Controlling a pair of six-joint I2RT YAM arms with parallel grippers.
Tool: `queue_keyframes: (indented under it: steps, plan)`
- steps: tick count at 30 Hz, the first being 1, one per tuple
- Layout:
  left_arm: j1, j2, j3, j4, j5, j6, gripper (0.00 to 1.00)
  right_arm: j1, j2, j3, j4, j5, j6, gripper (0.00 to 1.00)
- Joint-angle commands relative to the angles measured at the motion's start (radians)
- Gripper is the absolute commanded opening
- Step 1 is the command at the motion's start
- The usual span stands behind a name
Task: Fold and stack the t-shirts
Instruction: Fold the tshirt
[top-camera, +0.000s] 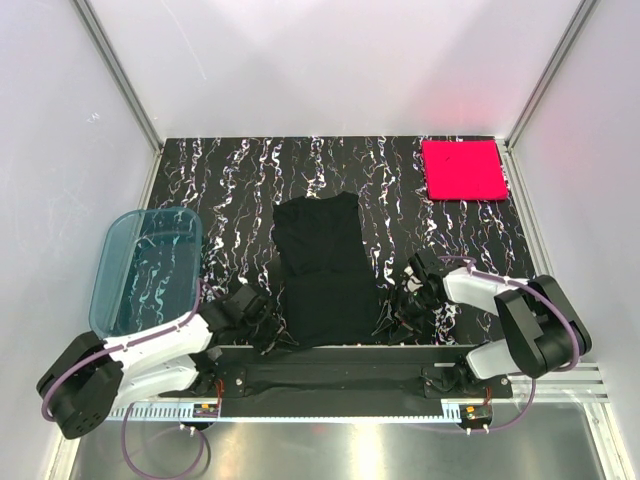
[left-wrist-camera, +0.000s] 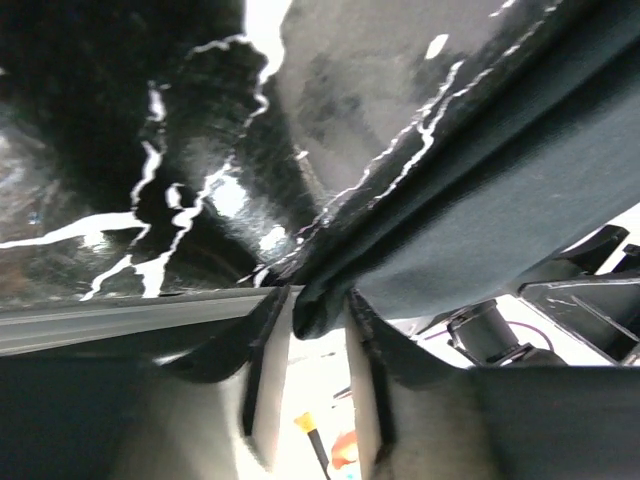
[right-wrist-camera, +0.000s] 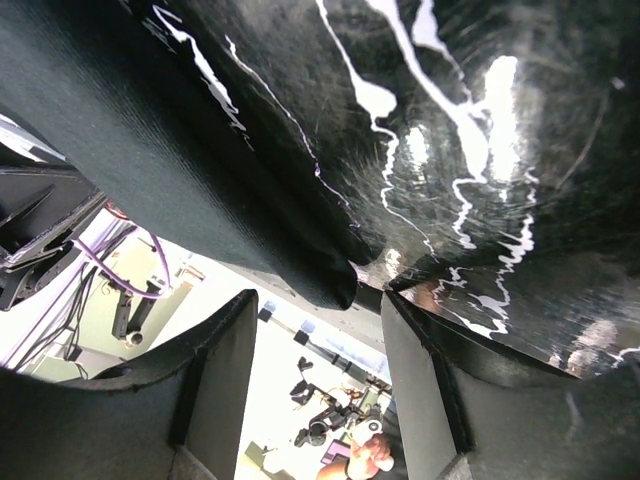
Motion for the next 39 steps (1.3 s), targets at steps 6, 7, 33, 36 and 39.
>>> queue_keyframes:
  steps: [6,7,33,36,39]
  plan:
    - [-0.005,-0.035,0.013,0.020,-0.075,-0.001,0.00,-0.005,0.079,-0.012,0.092,0.033,-0.006,0.60]
    - [-0.003,-0.037,0.020,0.013,-0.078,0.006,0.00,-0.005,0.087,-0.012,0.101,0.033,-0.001,0.60]
    - [-0.006,0.023,0.370,-0.315,-0.228,0.371,0.00,0.000,-0.065,0.199,-0.116,0.014,-0.125,0.04]
    - [-0.012,0.006,0.370,-0.346,-0.222,0.382,0.00,0.005,-0.103,0.210,-0.190,-0.001,-0.142,0.03]
    - [-0.025,-0.037,0.332,-0.350,-0.169,0.359,0.00,0.015,-0.133,0.186,-0.238,-0.030,-0.139,0.02]
